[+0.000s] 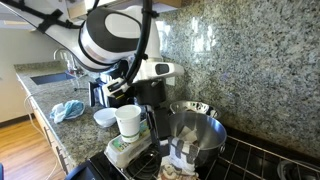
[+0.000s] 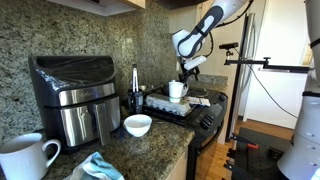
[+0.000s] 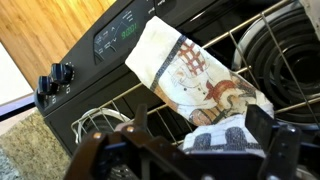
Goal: Use the towel on the bowl to wipe the countertop then put it back
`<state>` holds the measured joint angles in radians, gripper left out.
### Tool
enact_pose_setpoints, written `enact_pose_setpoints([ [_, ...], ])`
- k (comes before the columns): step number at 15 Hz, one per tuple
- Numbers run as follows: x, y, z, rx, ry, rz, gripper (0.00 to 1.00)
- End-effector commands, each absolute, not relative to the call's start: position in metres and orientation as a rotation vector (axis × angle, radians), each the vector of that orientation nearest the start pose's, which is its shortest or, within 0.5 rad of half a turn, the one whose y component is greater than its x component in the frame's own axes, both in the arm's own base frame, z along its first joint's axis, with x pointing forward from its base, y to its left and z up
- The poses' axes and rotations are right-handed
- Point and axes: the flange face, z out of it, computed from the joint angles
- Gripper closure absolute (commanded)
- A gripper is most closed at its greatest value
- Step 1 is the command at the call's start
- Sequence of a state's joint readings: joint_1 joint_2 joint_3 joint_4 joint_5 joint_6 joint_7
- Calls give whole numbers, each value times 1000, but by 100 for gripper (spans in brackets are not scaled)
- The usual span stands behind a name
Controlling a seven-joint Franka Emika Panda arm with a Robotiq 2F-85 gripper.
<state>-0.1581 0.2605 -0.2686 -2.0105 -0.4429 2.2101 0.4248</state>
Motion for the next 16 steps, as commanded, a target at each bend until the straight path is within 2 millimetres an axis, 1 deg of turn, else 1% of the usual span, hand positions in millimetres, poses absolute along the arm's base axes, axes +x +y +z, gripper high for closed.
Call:
enact_pose_setpoints([
  [1,537,-246,328,-3411,1036,113,0],
  [5,538,-242,321,-3418,993,117,0],
  [9,540,-237,312,-3435,905,51,0],
  [16,534,-239,305,-3442,810,-76,0],
])
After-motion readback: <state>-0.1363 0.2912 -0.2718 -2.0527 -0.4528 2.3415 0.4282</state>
